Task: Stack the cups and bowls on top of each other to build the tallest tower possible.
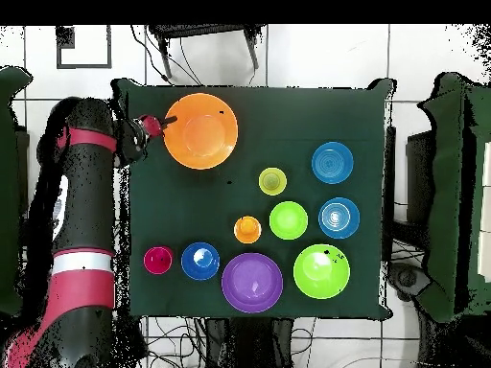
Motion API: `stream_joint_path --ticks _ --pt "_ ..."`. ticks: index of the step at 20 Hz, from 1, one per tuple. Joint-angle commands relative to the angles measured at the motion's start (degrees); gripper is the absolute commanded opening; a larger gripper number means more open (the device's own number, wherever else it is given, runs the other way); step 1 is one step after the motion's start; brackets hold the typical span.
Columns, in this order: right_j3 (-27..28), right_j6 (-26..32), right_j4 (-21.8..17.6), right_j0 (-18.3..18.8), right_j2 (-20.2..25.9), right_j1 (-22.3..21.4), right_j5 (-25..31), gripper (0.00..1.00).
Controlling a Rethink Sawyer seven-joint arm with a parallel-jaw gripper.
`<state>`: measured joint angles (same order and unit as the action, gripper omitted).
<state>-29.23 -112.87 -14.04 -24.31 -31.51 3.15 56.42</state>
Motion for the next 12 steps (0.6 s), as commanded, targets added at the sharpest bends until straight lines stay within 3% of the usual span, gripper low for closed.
stream_joint_path --ticks 1,12 --pt "-2.6 -11.4 6.7 2.8 6.8 0.3 8.4 1.00" --pt "-6.4 -11.7 13.2 3.1 7.8 0.3 6.6 1.00"
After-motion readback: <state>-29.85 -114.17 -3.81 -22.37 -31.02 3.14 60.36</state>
